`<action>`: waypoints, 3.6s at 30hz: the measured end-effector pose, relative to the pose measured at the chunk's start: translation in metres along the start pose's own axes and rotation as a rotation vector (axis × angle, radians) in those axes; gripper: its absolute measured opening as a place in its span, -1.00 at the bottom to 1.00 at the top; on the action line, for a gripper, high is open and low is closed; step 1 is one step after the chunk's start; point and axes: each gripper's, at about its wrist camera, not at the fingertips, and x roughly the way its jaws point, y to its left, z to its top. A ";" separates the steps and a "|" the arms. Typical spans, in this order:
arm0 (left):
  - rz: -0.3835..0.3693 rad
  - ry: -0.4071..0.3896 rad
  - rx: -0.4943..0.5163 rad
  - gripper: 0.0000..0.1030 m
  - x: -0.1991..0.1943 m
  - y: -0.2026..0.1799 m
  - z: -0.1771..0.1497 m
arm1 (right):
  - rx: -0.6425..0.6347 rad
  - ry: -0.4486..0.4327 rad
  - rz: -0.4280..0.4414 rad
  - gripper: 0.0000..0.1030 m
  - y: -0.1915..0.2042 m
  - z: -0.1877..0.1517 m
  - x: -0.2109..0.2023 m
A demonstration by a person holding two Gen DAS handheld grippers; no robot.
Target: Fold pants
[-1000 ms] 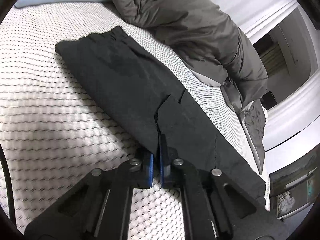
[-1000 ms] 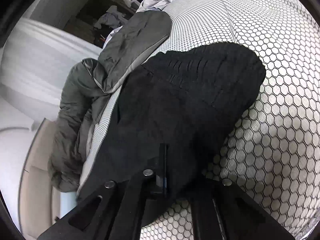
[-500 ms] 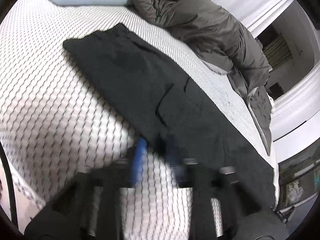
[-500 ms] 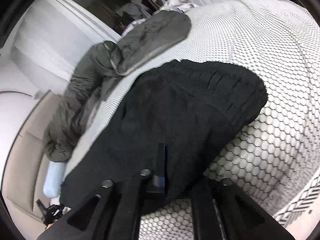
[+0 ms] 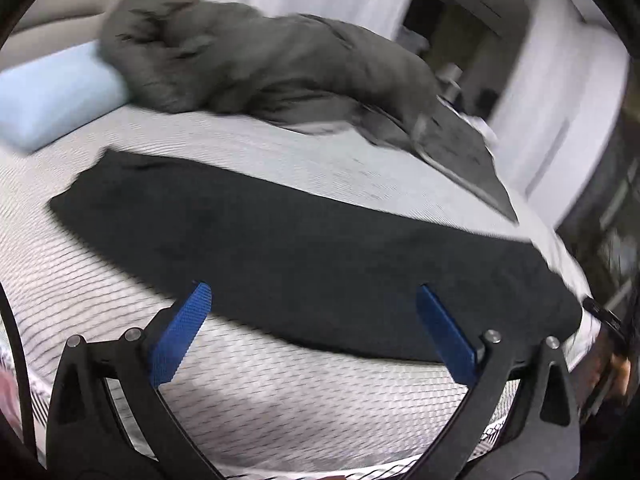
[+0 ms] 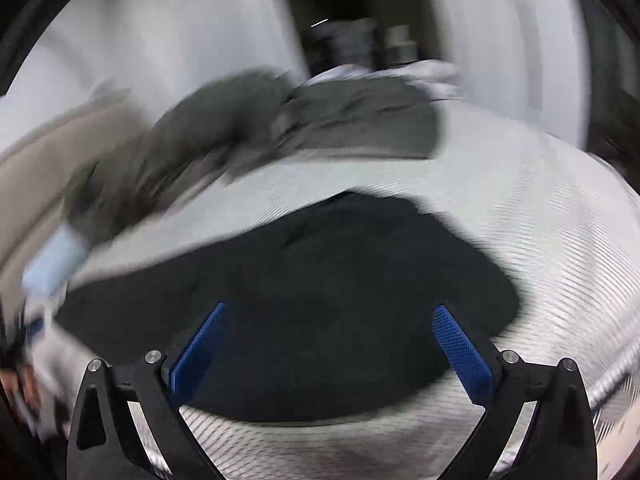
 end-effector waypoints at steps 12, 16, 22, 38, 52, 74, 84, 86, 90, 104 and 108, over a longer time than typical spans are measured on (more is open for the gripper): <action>-0.086 0.232 0.206 0.97 0.106 -0.104 -0.037 | -0.272 0.246 0.187 1.00 0.120 -0.023 0.111; -0.067 0.250 0.282 0.97 0.109 -0.107 -0.045 | -0.363 0.250 0.014 1.00 0.108 -0.029 0.116; -0.063 0.244 0.277 0.97 0.106 -0.096 -0.046 | -0.117 0.191 -0.392 0.99 -0.002 -0.009 0.103; -0.132 0.300 0.203 0.97 0.140 -0.122 -0.007 | -0.245 0.288 0.106 1.00 0.113 0.007 0.147; -0.134 0.230 0.130 0.95 0.127 -0.091 0.006 | -0.081 0.145 -0.357 0.99 -0.004 0.030 0.123; 0.052 0.314 0.215 0.95 0.185 -0.066 0.017 | 0.038 0.215 -0.480 0.97 -0.026 0.059 0.169; 0.027 0.261 0.234 0.95 0.174 -0.089 0.057 | -0.204 0.175 -0.136 0.99 0.102 0.070 0.157; 0.030 0.287 0.195 0.95 0.191 -0.084 0.067 | -0.257 0.228 -0.044 0.99 0.134 0.064 0.179; 0.090 0.390 0.197 0.95 0.227 -0.072 0.062 | -0.392 0.324 -0.081 0.98 0.169 0.036 0.211; 0.064 0.305 0.282 0.83 0.203 -0.088 0.058 | -0.046 0.204 -0.286 0.99 0.040 0.080 0.173; -0.070 0.315 0.334 0.87 0.199 -0.140 0.047 | -0.103 0.229 -0.087 0.99 0.081 0.059 0.157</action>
